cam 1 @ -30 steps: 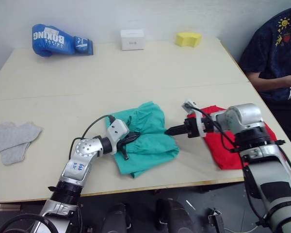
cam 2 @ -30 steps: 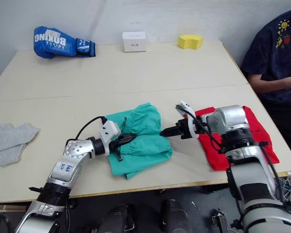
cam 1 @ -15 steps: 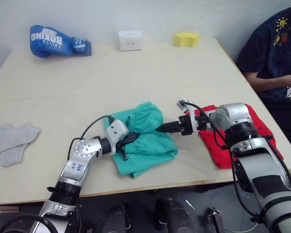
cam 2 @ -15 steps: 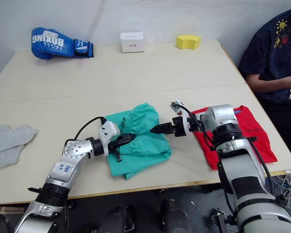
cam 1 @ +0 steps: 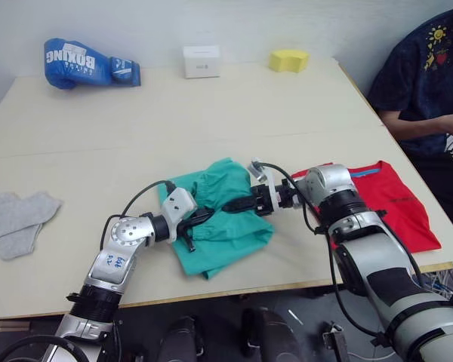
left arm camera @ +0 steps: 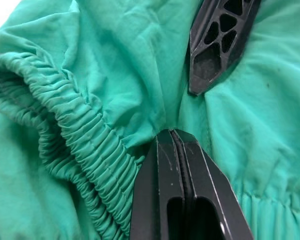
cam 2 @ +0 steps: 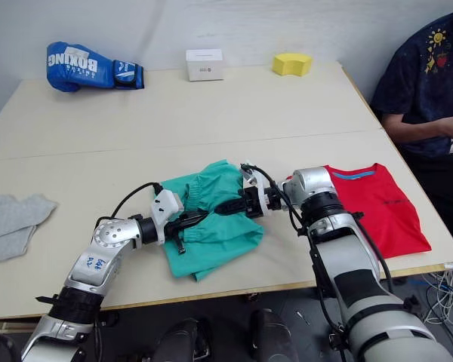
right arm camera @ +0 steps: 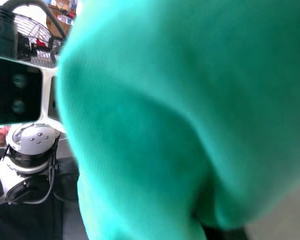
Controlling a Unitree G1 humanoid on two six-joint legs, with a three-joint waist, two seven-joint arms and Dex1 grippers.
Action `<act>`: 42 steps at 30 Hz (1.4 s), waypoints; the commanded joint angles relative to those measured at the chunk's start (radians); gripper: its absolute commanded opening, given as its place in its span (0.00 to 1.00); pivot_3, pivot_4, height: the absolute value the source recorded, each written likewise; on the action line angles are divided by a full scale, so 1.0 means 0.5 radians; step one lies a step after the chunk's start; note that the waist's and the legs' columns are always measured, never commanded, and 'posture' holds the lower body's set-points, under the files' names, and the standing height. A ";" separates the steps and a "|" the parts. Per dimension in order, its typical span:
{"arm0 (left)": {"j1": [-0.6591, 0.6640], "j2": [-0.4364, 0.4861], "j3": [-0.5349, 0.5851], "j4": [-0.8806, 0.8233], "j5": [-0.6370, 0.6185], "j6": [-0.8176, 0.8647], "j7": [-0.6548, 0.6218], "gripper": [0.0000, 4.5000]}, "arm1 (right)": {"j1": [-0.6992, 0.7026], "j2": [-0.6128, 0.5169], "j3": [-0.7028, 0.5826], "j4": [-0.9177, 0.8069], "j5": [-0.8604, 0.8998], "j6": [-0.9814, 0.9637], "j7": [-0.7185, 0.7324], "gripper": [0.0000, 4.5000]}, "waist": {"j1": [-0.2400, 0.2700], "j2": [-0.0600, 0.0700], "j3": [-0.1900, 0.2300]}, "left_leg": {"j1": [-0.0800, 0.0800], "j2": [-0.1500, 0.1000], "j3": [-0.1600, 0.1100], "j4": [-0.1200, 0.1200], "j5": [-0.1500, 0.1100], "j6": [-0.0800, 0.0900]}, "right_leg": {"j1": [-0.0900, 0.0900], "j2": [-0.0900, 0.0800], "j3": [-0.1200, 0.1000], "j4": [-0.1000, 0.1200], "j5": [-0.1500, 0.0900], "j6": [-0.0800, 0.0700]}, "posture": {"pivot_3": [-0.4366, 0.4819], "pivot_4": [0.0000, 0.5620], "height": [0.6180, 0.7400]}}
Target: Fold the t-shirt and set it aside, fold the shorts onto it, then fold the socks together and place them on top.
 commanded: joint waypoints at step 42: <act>0.511 0.371 0.650 -1.112 -1.075 0.360 -0.212 1.00 | -0.031 -1.851 0.184 0.842 -1.015 -2.492 0.201 0.87 | 0.041 0.008 0.013 | -0.026 -0.004 0.004 0.009 0.011 -0.009 | -0.024 0.003 0.004 -0.009 0.005 0.009 | 0.48 0.27 1.00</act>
